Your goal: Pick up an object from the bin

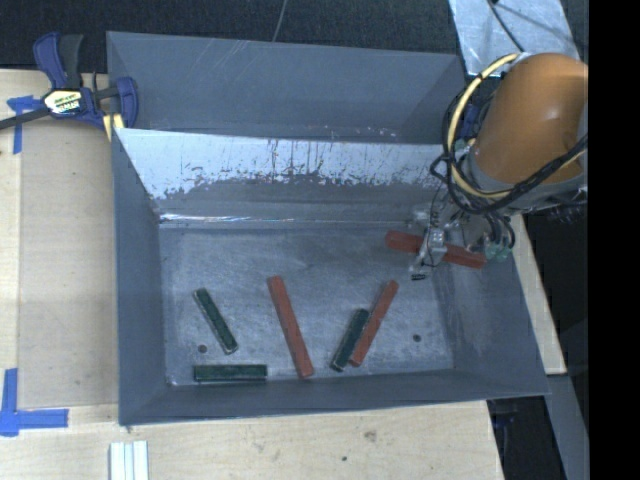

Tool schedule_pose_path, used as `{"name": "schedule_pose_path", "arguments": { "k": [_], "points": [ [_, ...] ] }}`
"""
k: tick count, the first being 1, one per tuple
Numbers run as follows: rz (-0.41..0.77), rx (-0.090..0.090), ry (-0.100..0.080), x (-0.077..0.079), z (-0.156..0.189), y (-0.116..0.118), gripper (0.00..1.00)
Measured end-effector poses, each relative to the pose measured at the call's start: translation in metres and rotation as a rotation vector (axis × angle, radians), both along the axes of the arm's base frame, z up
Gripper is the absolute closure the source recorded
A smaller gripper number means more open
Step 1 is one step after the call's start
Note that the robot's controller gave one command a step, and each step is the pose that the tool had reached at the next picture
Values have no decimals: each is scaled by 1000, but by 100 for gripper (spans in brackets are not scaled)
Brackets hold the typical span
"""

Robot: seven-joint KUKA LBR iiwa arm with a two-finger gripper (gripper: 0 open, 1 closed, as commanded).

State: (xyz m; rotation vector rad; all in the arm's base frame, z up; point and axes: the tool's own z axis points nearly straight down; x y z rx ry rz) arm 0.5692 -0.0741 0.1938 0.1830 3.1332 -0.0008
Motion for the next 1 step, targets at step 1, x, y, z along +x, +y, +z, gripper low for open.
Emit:
{"name": "schedule_pose_path", "arguments": {
  "k": [1],
  "points": [
    [0,0,0,0,0,0,100]
  ]
}}
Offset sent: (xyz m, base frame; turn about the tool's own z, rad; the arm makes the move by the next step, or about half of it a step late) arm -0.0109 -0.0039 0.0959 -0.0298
